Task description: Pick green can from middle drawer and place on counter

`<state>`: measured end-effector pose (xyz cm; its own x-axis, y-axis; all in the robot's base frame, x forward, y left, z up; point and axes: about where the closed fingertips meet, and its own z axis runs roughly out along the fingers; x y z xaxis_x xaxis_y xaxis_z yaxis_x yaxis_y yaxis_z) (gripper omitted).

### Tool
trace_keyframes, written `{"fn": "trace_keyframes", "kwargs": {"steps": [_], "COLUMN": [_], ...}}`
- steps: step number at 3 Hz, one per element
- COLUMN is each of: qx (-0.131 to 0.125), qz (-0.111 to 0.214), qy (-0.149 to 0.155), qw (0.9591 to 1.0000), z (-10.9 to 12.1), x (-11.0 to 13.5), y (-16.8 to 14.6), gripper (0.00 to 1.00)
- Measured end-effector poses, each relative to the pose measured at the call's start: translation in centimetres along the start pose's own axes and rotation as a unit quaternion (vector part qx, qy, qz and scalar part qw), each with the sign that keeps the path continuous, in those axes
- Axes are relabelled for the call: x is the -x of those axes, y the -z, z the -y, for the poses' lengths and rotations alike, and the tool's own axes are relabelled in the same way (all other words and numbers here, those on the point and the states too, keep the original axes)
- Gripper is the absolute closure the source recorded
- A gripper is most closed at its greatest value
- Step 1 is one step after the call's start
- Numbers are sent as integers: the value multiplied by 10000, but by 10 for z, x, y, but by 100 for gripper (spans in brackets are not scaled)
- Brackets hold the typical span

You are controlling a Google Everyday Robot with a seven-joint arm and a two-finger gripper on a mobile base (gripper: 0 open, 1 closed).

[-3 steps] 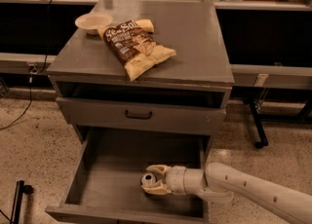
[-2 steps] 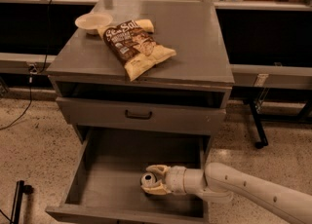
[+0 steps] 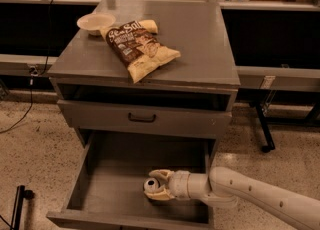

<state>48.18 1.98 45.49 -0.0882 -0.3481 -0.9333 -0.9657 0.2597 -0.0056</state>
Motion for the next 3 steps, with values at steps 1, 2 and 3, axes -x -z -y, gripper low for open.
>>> {"fn": "trace_keyframes", "kwargs": {"steps": [1,2,3], "qx": [15,29,29], "qz": [6,12,12], "qy": [1,2,2], "qw": [10000,10000,10000], "z": [-1,-2,-2], "x": [1,1,1], "y": [-1,-3,-3], "gripper": [14,0,0]}}
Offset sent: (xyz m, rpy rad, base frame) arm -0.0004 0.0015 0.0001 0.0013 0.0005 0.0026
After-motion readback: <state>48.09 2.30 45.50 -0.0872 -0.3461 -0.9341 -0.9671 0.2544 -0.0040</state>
